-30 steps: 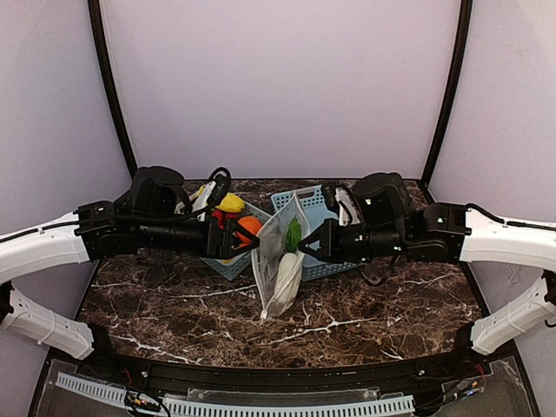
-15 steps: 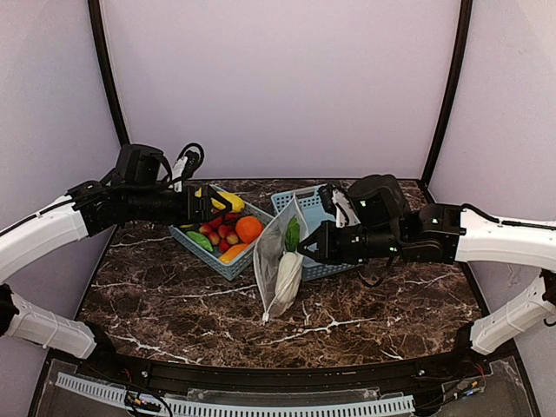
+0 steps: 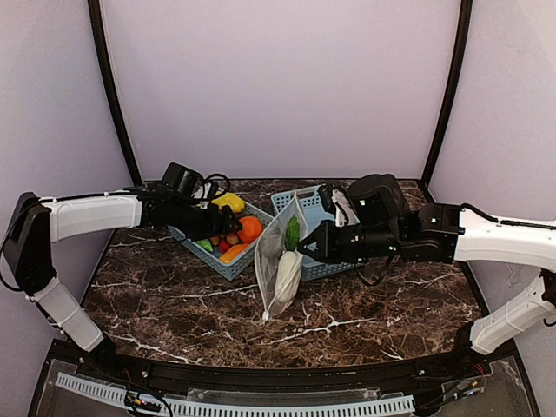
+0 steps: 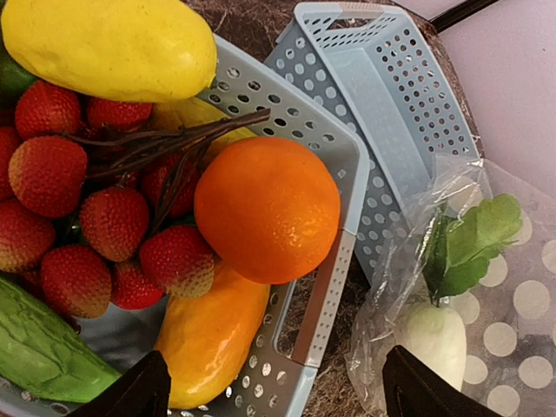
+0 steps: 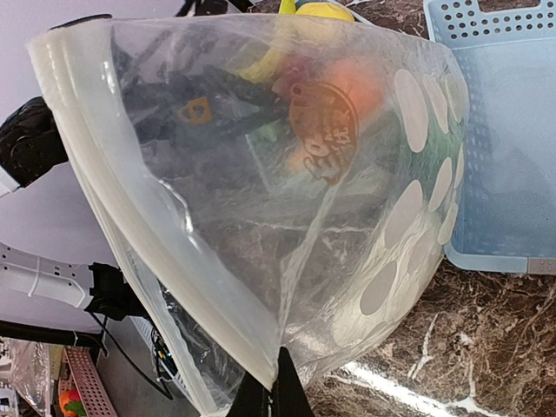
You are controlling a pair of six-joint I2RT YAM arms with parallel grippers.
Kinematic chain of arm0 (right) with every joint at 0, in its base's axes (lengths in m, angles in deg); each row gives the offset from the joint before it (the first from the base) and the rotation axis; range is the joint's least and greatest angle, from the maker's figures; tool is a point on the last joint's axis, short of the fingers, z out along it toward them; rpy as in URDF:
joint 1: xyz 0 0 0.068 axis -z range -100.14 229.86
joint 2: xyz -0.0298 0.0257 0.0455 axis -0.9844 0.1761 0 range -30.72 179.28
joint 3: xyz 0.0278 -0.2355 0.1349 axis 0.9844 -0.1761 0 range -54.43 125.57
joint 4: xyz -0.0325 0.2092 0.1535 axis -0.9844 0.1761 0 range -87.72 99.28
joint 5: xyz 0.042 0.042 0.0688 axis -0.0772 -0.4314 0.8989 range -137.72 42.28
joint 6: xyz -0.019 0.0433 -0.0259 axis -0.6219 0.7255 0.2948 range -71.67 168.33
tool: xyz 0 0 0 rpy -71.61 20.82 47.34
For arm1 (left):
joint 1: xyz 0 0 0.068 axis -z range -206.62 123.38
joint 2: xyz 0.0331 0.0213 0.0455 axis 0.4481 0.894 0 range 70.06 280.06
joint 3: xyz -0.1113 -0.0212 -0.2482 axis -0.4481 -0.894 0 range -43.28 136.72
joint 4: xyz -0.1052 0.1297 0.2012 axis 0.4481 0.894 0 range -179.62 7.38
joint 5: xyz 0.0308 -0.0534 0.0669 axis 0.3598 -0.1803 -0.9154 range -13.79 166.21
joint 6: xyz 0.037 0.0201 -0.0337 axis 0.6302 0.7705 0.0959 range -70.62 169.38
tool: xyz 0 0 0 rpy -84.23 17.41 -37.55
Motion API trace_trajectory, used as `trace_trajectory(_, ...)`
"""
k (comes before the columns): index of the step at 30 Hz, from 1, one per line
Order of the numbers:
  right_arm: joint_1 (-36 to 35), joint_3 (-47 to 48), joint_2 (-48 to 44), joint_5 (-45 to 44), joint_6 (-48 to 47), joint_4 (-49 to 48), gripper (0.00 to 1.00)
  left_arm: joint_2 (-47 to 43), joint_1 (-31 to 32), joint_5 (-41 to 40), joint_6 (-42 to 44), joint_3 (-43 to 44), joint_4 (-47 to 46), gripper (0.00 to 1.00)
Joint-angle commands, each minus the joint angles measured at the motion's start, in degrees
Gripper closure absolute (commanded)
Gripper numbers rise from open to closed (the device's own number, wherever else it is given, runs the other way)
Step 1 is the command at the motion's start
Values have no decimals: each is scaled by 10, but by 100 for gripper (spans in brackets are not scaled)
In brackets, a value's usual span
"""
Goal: Place the food in the zip-top bag and seal the zipper
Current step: Adjust the zipper food storage bag at the center of the board.
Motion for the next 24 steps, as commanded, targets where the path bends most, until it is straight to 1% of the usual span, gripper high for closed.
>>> trace_trajectory(1, 5, 1, 7, 4, -9, -21, 100, 40, -2, 42, -5, 15, -38, 15)
trace_trajectory(4, 6, 4, 10, 5, -9, -21, 100, 59, -3, 45, -9, 24, -57, 16)
trace_trajectory(10, 8, 13, 20, 14, -13, -21, 100, 104, -2, 38, -14, 48, -63, 16)
trace_trajectory(12, 9, 15, 23, 17, -14, -21, 100, 112, -2, 35, -15, 53, -67, 18)
trace_trajectory(13, 9, 16, 23, 16, -15, -21, 100, 113, -2, 30, -15, 54, -70, 21)
trace_trajectory(15, 9, 16, 23, 17, -15, -21, 100, 114, -2, 21, -15, 56, -75, 23)
trace_trajectory(24, 12, 15, 26, 19, -16, -22, 100, 150, -2, 16, -10, 78, -72, 22)
